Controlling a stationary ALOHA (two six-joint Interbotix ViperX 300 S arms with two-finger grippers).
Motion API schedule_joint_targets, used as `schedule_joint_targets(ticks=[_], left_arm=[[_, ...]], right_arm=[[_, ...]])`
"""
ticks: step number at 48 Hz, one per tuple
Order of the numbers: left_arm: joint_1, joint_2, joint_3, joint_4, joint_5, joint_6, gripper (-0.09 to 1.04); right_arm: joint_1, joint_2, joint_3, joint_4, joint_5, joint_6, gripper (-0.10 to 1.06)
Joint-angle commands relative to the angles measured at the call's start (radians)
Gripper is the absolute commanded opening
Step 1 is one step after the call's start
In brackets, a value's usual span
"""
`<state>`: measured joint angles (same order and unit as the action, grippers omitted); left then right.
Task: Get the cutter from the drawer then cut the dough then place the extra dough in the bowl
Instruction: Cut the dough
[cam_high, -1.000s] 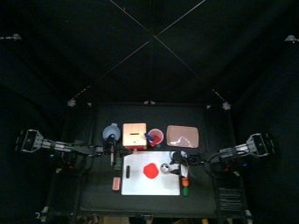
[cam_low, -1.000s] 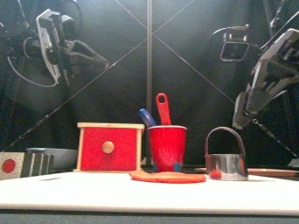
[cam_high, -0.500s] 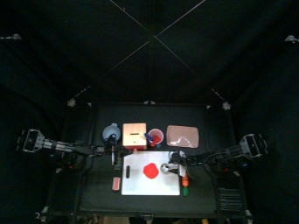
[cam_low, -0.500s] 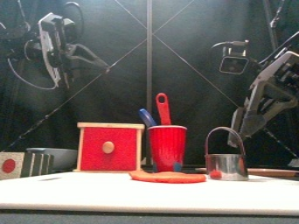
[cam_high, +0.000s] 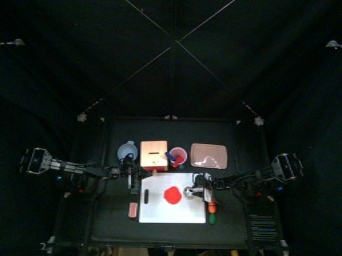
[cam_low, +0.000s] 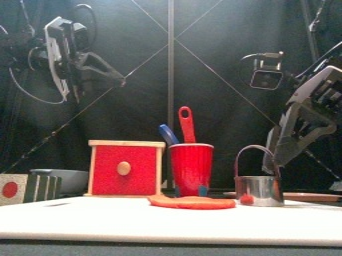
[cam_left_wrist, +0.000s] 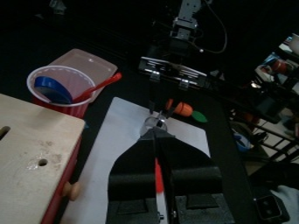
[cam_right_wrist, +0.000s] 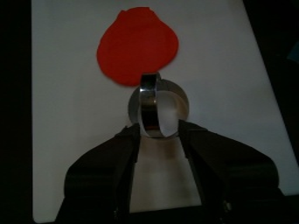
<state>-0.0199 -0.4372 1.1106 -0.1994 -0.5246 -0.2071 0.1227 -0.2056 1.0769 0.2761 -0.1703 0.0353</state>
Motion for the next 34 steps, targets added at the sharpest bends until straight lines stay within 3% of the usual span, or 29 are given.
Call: schedule_joint_targets(ticks=[1,26,34], left_arm=[[0.002,0.005,-0.017,0.0,-0.011,0.002,0.3],[0.005,0.011,-0.014,0.0,-0.011,0.002,0.3],[0.005,0.012,-0.014,0.0,-0.011,0.002,0.3]], right_arm=[[0.003,0.002,-0.015,0.006,-0.008,-0.002,0.75],[0.003,0.025,-0.038,0.002,-0.011,-0.003,0.72],[0.003,0.025,-0.041,-0.002,-0.011,-0.005,0.66]])
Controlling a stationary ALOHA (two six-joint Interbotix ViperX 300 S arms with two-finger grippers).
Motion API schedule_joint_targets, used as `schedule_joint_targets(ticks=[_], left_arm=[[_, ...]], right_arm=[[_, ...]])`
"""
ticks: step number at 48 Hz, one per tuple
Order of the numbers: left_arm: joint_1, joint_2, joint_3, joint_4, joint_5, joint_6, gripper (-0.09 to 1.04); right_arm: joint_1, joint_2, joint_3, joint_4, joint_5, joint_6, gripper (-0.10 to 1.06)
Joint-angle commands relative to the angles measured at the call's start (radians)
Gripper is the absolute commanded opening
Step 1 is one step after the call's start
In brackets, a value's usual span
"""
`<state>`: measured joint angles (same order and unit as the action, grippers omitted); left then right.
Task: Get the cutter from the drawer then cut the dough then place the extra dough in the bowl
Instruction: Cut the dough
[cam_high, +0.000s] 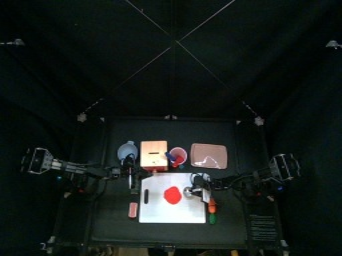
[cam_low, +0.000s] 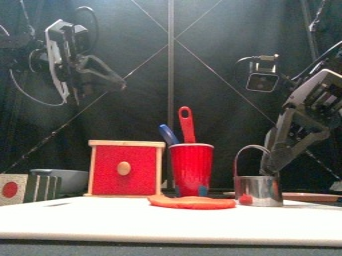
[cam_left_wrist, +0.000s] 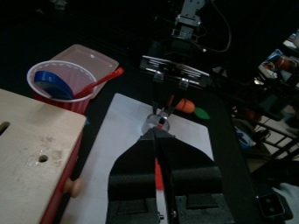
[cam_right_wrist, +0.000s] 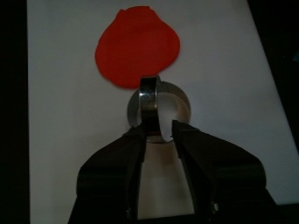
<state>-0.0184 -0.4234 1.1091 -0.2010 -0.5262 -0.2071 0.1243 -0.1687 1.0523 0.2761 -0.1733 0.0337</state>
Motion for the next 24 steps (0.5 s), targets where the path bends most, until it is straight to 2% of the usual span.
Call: schedule_joint_targets(ticks=[1,14,24], left_arm=[[0.003,-0.002,-0.012,0.002,-0.009,0.002,0.3],[0.003,-0.002,-0.011,0.002,-0.009,0.002,0.3],[0.003,-0.002,-0.008,0.002,-0.008,0.002,0.3]], right_arm=[[0.002,-0.012,-0.017,-0.002,-0.008,-0.003,0.65],[-0.002,-0.012,-0.032,-0.003,-0.008,-0.014,0.61],[-0.006,-0.012,-0.086,-0.06,0.0,-0.014,0.61]])
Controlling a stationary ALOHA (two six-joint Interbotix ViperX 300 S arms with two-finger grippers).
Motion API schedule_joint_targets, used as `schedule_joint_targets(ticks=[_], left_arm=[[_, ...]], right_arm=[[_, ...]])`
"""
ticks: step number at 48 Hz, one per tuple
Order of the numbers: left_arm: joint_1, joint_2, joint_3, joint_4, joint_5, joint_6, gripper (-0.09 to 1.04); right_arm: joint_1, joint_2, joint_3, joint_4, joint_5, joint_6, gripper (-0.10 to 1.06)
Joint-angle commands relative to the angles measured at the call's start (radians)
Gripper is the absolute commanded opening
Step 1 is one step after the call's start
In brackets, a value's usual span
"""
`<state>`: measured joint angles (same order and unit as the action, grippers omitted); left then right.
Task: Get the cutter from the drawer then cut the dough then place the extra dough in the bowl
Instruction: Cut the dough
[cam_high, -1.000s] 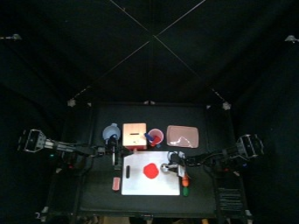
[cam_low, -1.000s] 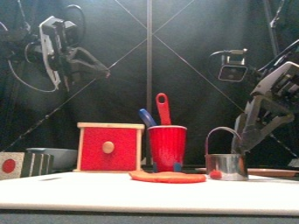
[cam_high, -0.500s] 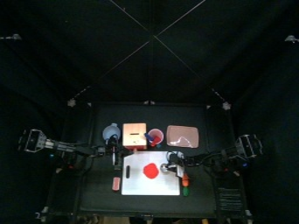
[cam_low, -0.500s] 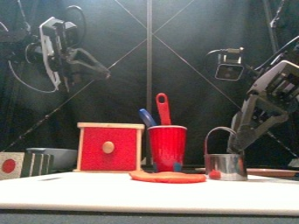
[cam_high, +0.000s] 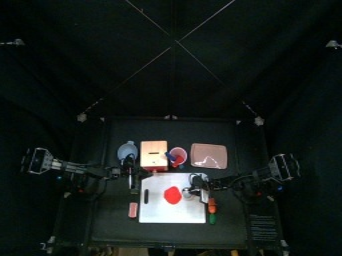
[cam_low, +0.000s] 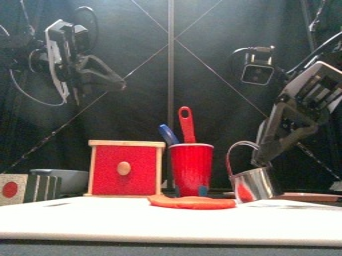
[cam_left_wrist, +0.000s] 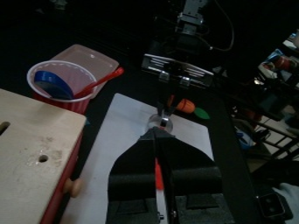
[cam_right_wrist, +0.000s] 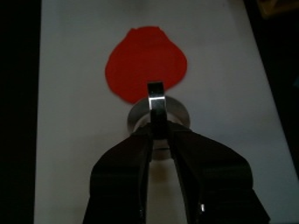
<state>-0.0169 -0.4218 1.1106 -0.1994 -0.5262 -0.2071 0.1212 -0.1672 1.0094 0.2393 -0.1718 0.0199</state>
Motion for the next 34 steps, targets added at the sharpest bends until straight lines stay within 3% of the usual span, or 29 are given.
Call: schedule_joint_targets(ticks=[1,21,34], left_arm=[[0.002,-0.003,-0.009,0.0,-0.009,0.002,0.3],[0.002,-0.003,-0.003,0.0,-0.009,0.003,0.3],[0.002,-0.003,0.002,0.0,-0.009,0.005,0.3]], right_arm=[[-0.003,-0.014,-0.049,-0.028,0.0,0.0,0.61],[-0.021,-0.011,-0.149,-0.135,0.008,0.0,0.61],[-0.038,0.074,-0.224,-0.187,-0.002,0.0,0.61]])
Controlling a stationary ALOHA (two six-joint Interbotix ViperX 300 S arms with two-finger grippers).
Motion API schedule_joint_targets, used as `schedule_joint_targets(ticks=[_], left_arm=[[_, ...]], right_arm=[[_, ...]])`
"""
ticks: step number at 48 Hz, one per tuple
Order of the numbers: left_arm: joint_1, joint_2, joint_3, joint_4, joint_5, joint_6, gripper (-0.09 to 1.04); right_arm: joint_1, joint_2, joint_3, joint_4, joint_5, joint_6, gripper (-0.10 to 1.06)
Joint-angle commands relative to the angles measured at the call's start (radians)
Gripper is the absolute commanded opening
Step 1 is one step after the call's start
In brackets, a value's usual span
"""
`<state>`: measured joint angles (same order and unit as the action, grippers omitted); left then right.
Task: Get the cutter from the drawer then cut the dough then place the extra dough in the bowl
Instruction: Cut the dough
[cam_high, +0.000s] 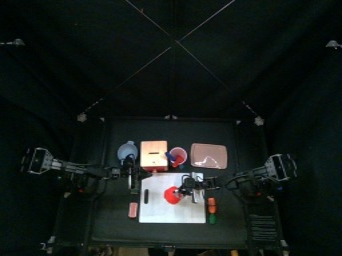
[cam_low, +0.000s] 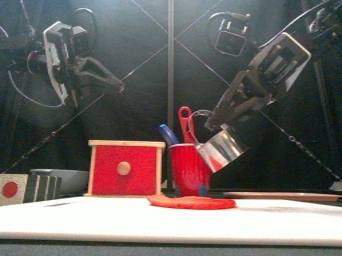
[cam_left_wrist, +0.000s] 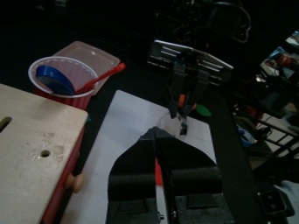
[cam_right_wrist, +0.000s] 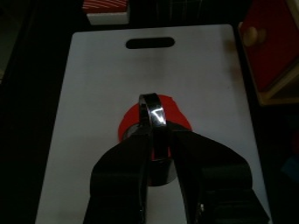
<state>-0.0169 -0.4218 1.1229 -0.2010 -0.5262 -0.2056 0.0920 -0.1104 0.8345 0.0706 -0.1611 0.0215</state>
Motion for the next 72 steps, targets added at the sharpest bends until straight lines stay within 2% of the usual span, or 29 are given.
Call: schedule_joint_targets(ticks=[1,25,72], left_arm=[[0.002,-0.003,-0.011,0.002,-0.009,0.003,0.3],[0.003,-0.005,0.006,0.002,-0.009,0.003,0.3],[0.002,-0.003,0.023,0.002,-0.009,0.003,0.3]], right_arm=[[-0.011,0.025,-0.055,-0.021,-0.014,-0.002,0.61],[-0.021,0.155,-0.183,-0.057,-0.031,-0.002,0.61],[-0.014,0.207,-0.201,-0.049,-0.048,0.009,0.64]])
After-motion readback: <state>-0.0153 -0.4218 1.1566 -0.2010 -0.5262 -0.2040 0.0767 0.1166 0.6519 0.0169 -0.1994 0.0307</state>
